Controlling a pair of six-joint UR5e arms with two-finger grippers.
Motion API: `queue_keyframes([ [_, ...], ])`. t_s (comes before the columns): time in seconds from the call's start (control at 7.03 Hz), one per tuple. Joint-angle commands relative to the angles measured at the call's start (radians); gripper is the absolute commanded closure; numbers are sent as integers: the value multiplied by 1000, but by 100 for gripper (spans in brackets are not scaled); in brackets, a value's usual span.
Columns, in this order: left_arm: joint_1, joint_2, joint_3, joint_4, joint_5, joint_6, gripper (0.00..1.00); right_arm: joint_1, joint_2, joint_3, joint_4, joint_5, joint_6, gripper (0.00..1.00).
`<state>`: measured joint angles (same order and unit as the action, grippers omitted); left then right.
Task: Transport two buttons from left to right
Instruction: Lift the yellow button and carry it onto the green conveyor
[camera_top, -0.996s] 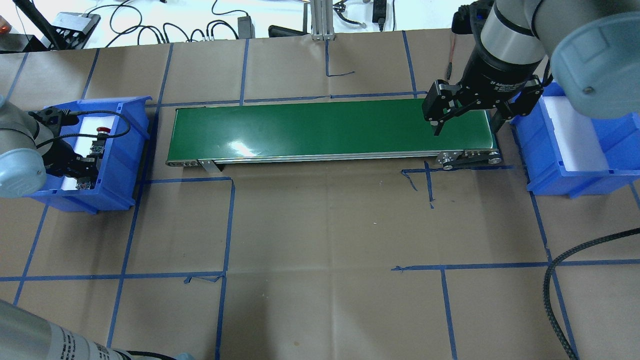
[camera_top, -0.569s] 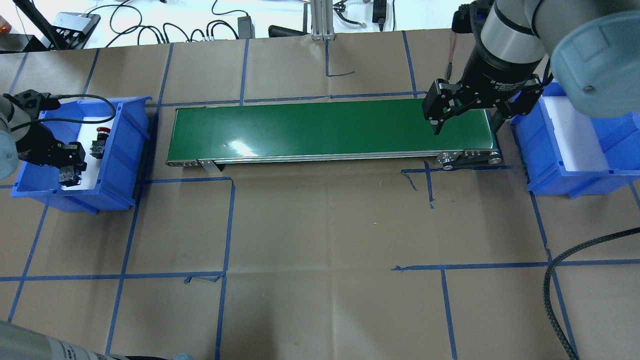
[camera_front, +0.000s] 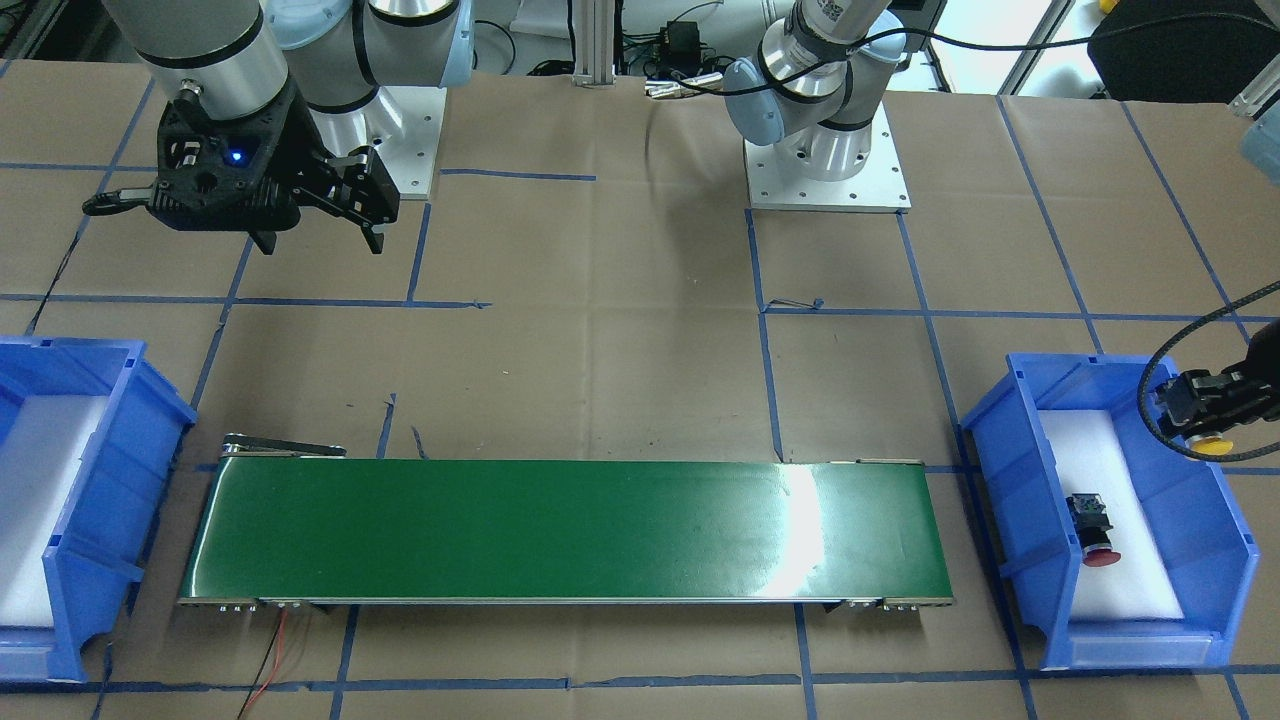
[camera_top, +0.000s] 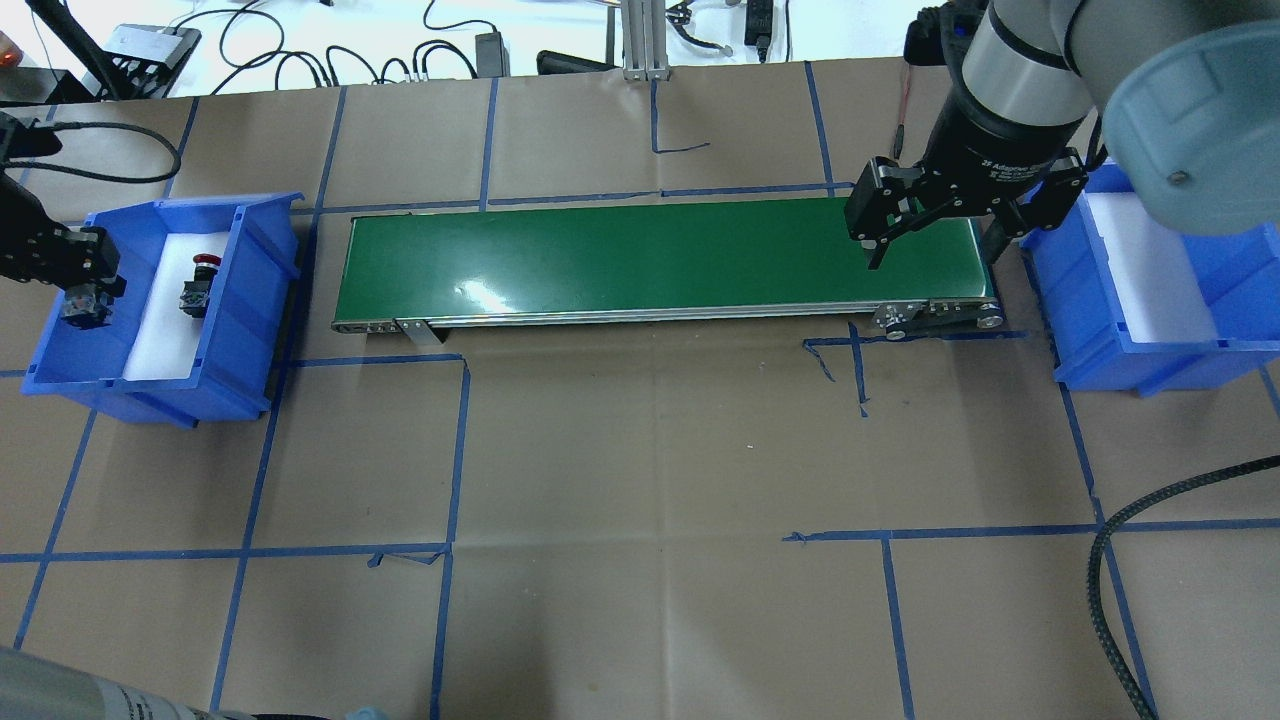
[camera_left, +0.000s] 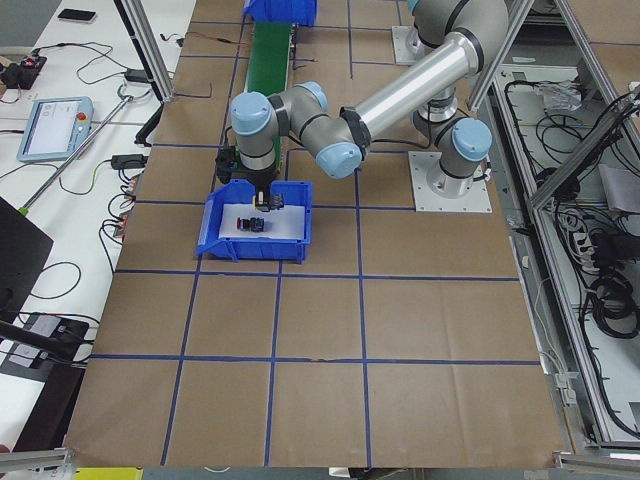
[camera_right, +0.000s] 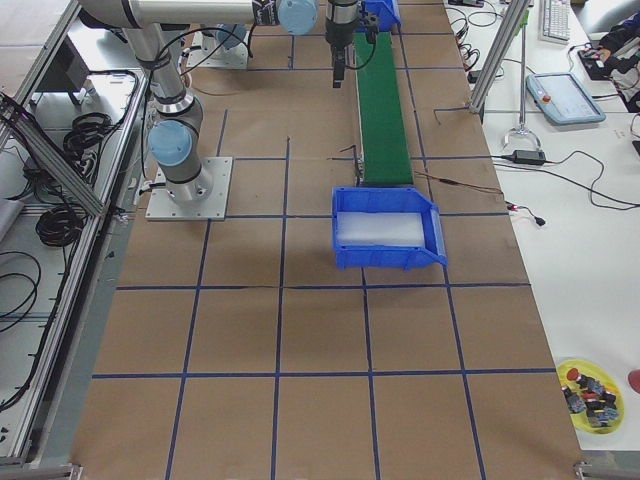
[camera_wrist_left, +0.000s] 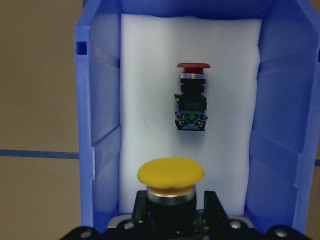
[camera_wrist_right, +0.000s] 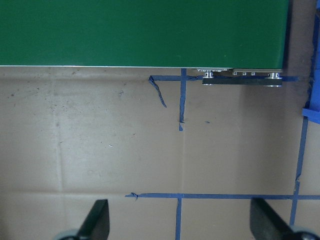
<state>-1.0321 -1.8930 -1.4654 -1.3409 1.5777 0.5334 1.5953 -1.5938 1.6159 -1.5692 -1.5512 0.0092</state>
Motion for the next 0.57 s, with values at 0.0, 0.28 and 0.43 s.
queue_keyframes([
  [0.0, -168, -5, 34, -11, 8, -123, 100, 0, 0, 1, 0, 0, 0, 0],
  [0.28, -316, -4, 11, -6, -1, -309, 100, 0, 0, 1, 0, 0, 0, 0],
  [0.43, -386, -12, 8, -3, 2, -393, 100, 0, 0, 1, 0, -1, 0, 0],
])
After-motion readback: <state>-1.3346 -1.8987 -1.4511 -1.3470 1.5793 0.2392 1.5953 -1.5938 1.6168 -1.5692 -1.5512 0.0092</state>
